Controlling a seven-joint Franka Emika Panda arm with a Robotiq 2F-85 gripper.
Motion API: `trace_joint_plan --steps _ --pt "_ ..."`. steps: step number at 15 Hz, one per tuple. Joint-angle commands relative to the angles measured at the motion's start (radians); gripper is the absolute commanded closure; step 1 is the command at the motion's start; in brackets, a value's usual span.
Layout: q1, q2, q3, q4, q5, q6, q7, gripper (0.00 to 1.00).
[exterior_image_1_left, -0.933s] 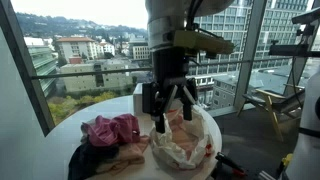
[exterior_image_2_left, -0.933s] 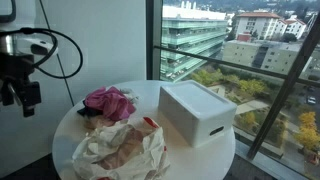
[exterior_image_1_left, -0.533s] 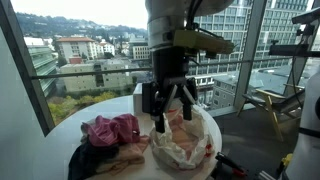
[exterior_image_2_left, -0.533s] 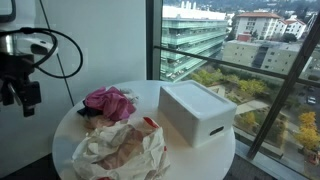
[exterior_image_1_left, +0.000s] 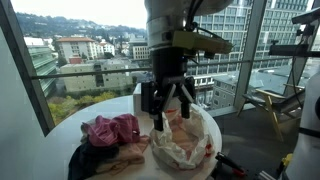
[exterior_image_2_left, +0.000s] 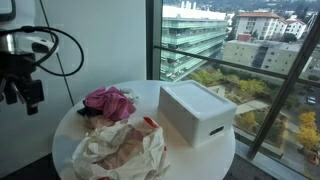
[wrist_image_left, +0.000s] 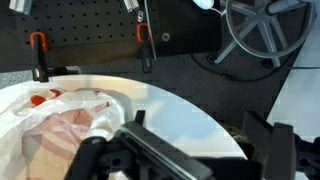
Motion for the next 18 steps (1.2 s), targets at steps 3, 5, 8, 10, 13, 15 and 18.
trace_joint_plan --steps 3,5,8,10,13,15,18 --pt "-0.067 0.189 0.053 0.155 -0.153 0.31 0.002 0.0" --pt "-0.086 0.299 0.044 0.188 -0.188 0.487 0.0 0.0" --pt "-0.119 0.484 0.028 0.211 -0.247 0.718 0.011 0.0" --pt "-0.144 0.62 0.017 0.226 -0.314 0.822 0.051 0.0" --pt "-0.134 0.779 -0.039 0.274 -0.415 0.908 0.09 0.0" --pt "-0.097 0.859 -0.085 0.314 -0.439 0.956 0.1 0.0" --pt "-0.013 0.938 -0.166 0.366 -0.474 1.051 0.124 0.0"
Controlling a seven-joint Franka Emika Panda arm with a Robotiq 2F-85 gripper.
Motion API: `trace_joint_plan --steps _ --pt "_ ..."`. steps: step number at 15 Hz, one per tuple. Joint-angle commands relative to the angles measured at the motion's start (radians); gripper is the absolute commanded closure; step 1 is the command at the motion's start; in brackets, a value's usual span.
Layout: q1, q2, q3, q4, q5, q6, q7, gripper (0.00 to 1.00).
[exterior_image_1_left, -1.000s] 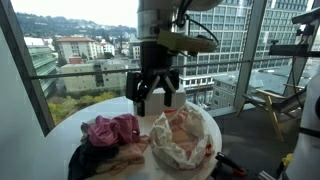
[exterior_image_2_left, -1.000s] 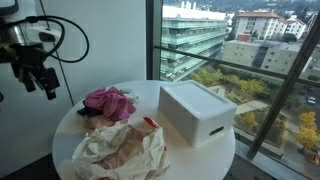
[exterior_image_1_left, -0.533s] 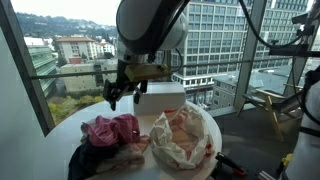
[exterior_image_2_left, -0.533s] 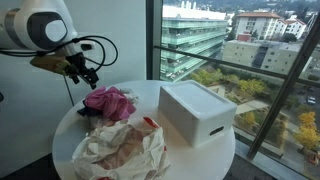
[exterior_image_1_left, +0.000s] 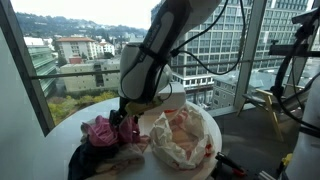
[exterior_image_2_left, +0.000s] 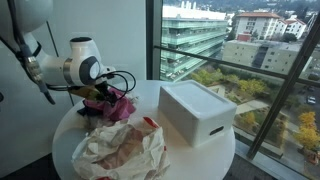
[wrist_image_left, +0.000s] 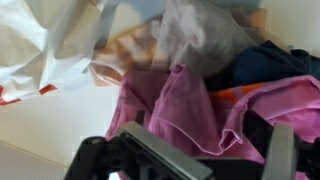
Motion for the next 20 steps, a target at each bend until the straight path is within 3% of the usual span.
trace_joint_plan --steps 1,5,6,8,14,16,17,20 --pt "0.095 0.103 -0.089 0.097 -0.113 0.098 0.099 0.0" --pt "0.205 0.193 -0.224 0.176 -0.233 0.12 0.206 0.0" --pt "0.221 0.207 -0.241 0.187 -0.247 0.121 0.215 0.25" --pt "0.243 0.224 -0.255 0.199 -0.251 0.124 0.222 0.34" --pt "0.215 0.23 -0.213 0.206 -0.183 0.114 0.228 0.81" --pt "0.211 0.205 -0.194 0.186 -0.051 0.11 0.156 0.95" --pt "0.2 0.188 -0.176 0.178 0.001 0.105 0.14 1.0" --pt "0.159 0.05 -0.094 0.103 0.139 0.107 0.077 0.98"
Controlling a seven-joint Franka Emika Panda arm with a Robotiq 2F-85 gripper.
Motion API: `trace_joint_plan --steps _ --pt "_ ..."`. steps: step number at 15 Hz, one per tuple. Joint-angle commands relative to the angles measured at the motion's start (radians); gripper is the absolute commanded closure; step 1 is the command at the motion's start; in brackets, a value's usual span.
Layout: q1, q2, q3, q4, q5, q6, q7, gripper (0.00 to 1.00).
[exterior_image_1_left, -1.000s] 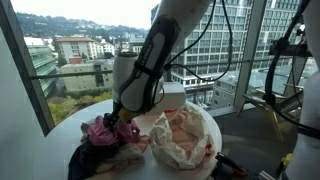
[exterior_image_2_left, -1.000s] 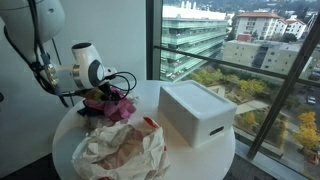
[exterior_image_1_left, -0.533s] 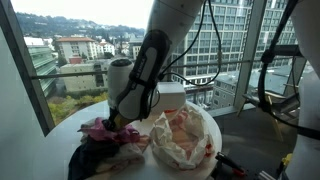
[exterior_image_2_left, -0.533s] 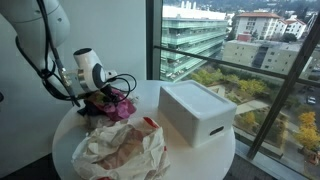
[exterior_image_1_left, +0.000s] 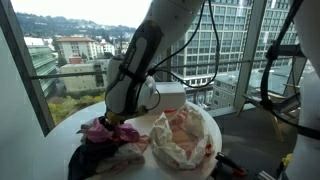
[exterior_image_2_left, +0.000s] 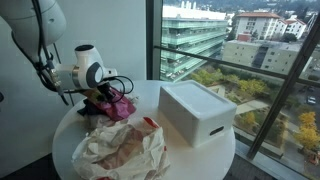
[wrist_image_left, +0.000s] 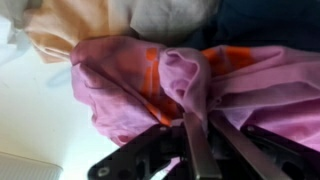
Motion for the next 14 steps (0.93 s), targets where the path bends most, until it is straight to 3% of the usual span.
trace_joint_plan --steps 1,2,4,7,8,11,14 --pt "-0.027 -0.205 0.059 -0.113 0.118 0.014 -0.054 0.98" --pt "-0.013 -0.246 0.046 -0.132 0.122 0.011 -0.04 0.98" --pt "0.047 -0.349 -0.036 -0.183 0.011 0.023 0.061 0.98" --pt "0.097 -0.512 -0.166 -0.246 -0.256 0.026 0.263 0.98" --pt "0.069 -0.568 -0.168 -0.249 -0.345 0.006 0.331 0.98" --pt "-0.089 -0.752 -0.072 -0.283 -0.608 -0.042 0.573 0.98" --pt "-0.21 -0.93 0.032 -0.33 -0.779 -0.095 0.801 0.98"
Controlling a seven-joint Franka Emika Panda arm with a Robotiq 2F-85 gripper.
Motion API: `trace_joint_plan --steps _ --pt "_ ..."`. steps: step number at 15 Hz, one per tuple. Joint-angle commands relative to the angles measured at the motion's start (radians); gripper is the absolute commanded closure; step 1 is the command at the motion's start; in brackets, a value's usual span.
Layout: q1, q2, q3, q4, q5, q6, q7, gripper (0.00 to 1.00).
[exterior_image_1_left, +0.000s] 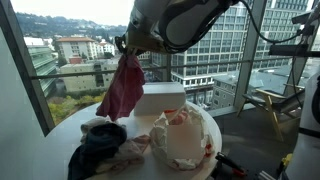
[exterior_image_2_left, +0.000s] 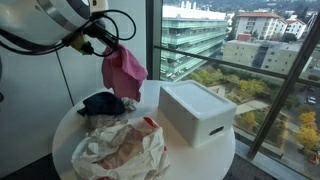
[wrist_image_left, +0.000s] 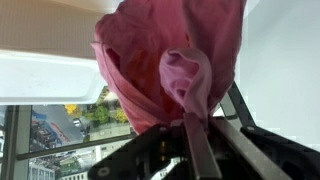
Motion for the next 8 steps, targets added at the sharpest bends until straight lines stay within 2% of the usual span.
trace_joint_plan --steps 1,3,4,6,7,8 --pt "-0.117 -0.258 0.127 -0.1 -0.137 -0.103 0.239 0.98" --pt "-0.109 -0.38 0.16 -0.143 -0.102 -0.228 0.274 0.98" --pt "-0.074 -0.44 0.16 -0.165 -0.051 -0.319 0.248 0.98" --pt "-0.046 -0.561 0.193 -0.194 0.027 -0.501 0.225 0.98" --pt "-0.098 -0.62 0.258 -0.208 0.111 -0.571 0.188 0.98" --pt "-0.101 -0.68 0.282 -0.211 0.16 -0.661 0.188 0.98"
